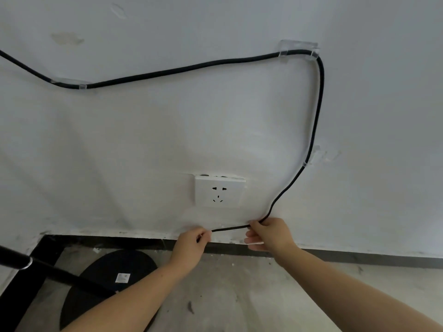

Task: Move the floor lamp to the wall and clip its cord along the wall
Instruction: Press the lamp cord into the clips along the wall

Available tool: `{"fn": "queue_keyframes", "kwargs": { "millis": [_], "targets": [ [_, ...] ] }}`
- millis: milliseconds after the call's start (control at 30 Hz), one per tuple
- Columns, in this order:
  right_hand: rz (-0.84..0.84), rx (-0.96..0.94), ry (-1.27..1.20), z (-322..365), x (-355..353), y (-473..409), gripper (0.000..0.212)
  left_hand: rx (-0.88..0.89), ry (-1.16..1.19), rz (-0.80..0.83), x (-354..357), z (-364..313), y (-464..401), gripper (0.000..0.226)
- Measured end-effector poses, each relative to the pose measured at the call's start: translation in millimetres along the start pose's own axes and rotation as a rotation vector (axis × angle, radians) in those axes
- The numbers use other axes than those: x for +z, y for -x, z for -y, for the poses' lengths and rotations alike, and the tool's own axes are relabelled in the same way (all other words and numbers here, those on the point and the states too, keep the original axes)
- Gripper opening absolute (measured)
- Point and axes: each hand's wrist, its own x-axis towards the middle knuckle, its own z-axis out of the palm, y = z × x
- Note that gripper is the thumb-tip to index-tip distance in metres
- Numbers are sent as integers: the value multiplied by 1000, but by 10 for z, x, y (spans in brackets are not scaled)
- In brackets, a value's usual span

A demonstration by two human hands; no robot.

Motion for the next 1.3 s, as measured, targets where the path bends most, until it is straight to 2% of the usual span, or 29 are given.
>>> {"fn": "queue_keyframes", "kwargs": {
  "millis": [100, 267, 367, 500, 767, 900, 1033, 1167, 1233, 1300],
  "targets": [
    [1, -5, -4, -31, 26, -12, 21, 16, 15, -8, 11, 56, -48, 23],
    [-114, -78, 70, -110, 41, -9, 24, 63, -41, 26, 87, 47, -47, 27],
    [-139, -102, 69, -149, 48, 7, 25, 70, -11, -33, 117, -4, -62, 30],
    [-163, -119, 54, -176, 36, 16, 26, 29, 74, 1, 128, -38, -69, 31],
    [-162, -46, 0, -192, -22, -20, 22, -4, 84, -26, 183, -174, -86, 35],
    [-146, -14, 7, -155, -21, -27, 20, -72, 117, 86, 89, -135, -114, 25],
    [-226, -41, 139, -206, -262, -40, 19, -137, 84, 162, -45, -50, -91, 18],
    [-281, -110, 302, -280, -476, -75, 22, -232, 369, 126, -65, -150, -35, 6],
    [-279, -128, 379, -301, -476, -88, 24, -420, 740, 86, -17, -256, -9, 7],
    [-263, -144, 463, -300, -489, -110, 24, -594, 1049, 117, -27, -374, -21, 3]
  ]
}}
